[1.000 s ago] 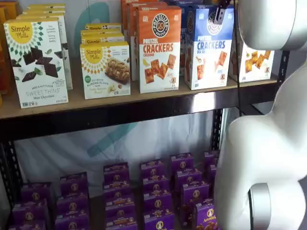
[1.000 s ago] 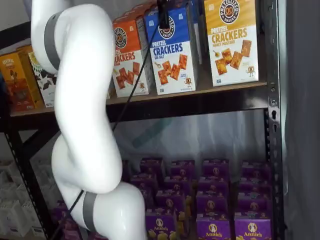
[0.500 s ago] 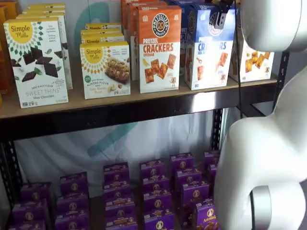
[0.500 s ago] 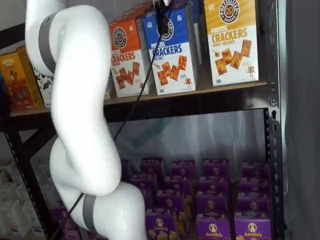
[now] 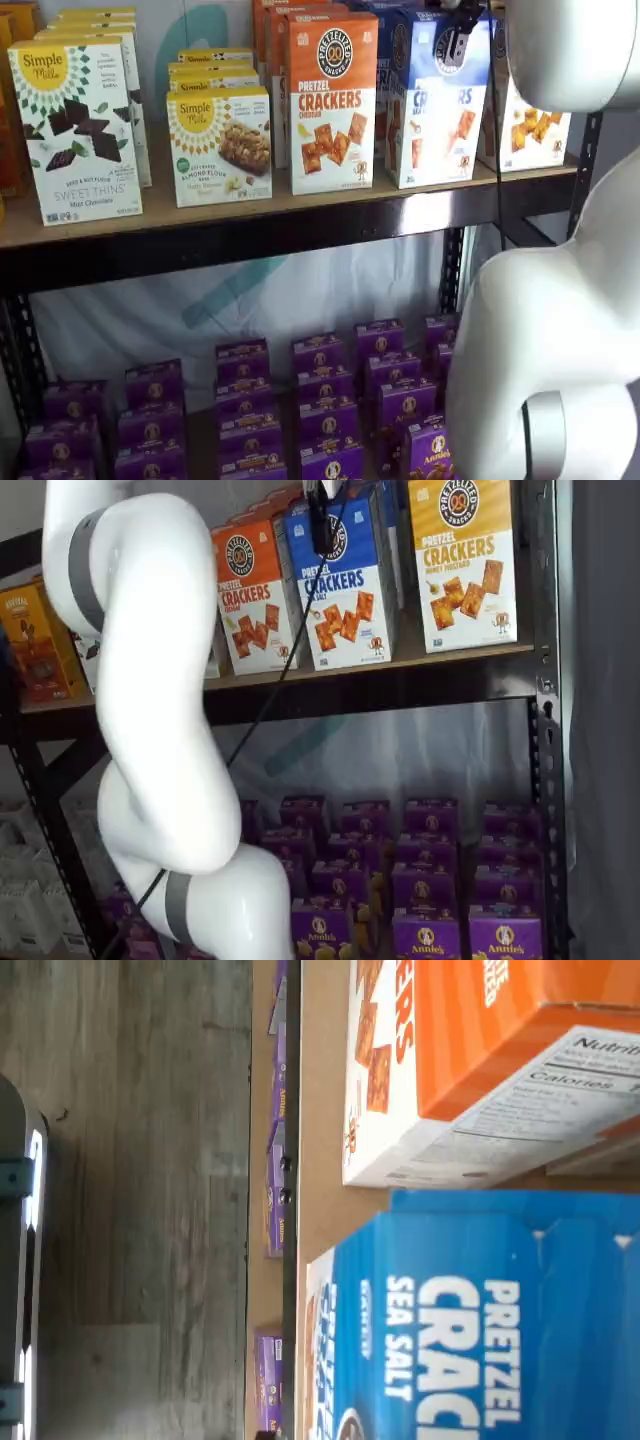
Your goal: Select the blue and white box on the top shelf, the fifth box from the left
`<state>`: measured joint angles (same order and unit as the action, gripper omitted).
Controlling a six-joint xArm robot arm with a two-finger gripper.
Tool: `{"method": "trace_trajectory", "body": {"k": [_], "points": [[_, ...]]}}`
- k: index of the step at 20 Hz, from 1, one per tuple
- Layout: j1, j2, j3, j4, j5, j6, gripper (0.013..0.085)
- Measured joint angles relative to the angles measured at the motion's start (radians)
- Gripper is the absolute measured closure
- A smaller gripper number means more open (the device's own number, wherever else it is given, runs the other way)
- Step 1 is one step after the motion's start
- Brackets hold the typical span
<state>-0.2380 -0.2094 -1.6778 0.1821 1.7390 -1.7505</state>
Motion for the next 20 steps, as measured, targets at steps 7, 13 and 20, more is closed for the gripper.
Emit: {"method": "trace_trajectory", "body": {"k": [7,13,20], "points": [[0.001,-0.005,0.006,0.000,-0.007,0.000,0.0250],[-0.002,-0.001,-0.002,-0.003,-0.001,-0.003,0.0290],[-0.006,0.007,-0.012,-0.007,0.010,-0.008,0.0370]]}}
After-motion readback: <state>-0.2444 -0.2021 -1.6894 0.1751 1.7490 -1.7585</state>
